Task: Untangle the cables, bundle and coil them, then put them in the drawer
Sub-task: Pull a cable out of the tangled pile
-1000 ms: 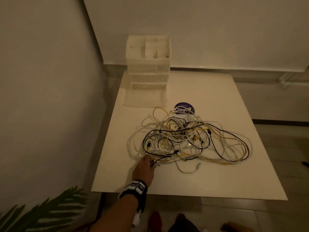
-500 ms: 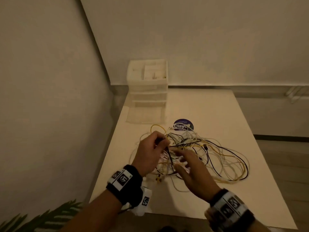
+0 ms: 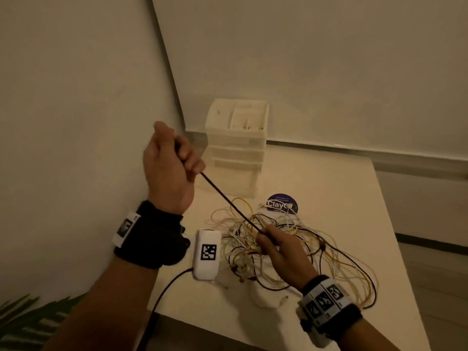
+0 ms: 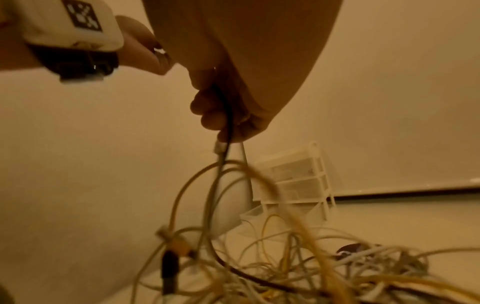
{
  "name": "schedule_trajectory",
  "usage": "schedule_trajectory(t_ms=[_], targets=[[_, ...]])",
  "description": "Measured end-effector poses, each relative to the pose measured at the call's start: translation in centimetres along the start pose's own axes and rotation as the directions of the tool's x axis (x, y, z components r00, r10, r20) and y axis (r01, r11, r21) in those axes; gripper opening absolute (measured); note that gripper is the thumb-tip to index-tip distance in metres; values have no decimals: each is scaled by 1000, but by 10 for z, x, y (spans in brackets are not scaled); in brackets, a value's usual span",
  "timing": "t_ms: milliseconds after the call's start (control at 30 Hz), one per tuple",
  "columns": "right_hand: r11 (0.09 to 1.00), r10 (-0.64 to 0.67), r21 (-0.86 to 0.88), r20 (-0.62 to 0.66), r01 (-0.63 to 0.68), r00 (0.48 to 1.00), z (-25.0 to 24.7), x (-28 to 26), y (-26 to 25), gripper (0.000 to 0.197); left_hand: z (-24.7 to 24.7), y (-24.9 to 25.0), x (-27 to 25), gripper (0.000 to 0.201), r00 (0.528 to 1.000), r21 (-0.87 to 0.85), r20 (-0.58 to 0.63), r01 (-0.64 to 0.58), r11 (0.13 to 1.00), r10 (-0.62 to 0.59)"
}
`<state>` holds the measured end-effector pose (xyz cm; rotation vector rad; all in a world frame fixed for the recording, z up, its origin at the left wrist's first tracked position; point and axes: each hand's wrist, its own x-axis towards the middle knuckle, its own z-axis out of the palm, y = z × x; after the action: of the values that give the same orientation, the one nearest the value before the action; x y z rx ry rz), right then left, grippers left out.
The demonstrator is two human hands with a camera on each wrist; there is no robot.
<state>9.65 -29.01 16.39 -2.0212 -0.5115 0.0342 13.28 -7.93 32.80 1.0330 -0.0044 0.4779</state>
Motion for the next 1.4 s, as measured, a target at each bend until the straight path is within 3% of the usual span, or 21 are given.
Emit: schedule_trajectory(t_ms=[133, 200, 267, 333, 400, 500, 600, 700, 767, 967, 1100, 1200, 1267, 1400], targets=[[997, 27, -73, 59, -23, 998, -9, 6, 20, 19, -22, 44, 15, 39, 983, 58, -64, -169, 984, 173], [997, 62, -57, 37, -60, 997, -11, 12, 23, 24, -29, 46, 12, 35, 979, 130, -15, -198, 971, 202], [994, 107, 28, -34, -106, 994, -11, 19, 19, 24, -32, 30, -2, 28, 976, 299, 112, -214, 930, 189], [986, 128, 122, -94, -116, 987, -12, 26, 7, 23, -33, 4, -24, 20, 937, 552, 337, -277, 786, 93], [986, 89, 147, -100, -74, 991, -10, 31, -9, 23, -32, -25, -47, 22, 845, 717, 517, -341, 608, -135], [978, 7, 209, -40, 1, 999, -6, 34, -38, 29, -30, -55, -66, 31, 735, 755, 608, -418, 505, -300], [948, 28, 318, 15, -32, 999, -11, 33, -54, 27, -33, -65, -64, 36, 716, 733, 634, -436, 523, -292], [954, 73, 288, 65, -88, 995, -19, 29, -56, 22, -37, -71, -51, 23, 696, 749, 653, -533, 393, -299], [975, 72, 210, 29, -77, 997, -19, 29, -55, 24, -35, -71, -46, 20, 686, 747, 662, -569, 345, -301], [988, 14, 152, -173, 13, 985, 3, 29, -58, 22, -16, -61, -36, 16, 713, 702, 692, -627, 337, -115], [996, 67, 67, -162, -57, 984, 21, 26, -32, 18, -6, -32, -13, 15, 784, 699, 578, -619, 359, 226], [992, 123, -3, -149, -125, 981, 31, 18, -1, 21, -3, 2, 14, 14, 763, 682, 462, -631, 370, 452], [986, 161, -12, -189, -166, 969, 30, 18, 13, 23, -6, 13, 25, 16, 750, 692, 433, -632, 348, 500], [972, 230, 96, -235, -213, 944, 21, 31, 12, 27, -25, 6, 21, 20, 802, 766, 375, -551, 331, 466]])
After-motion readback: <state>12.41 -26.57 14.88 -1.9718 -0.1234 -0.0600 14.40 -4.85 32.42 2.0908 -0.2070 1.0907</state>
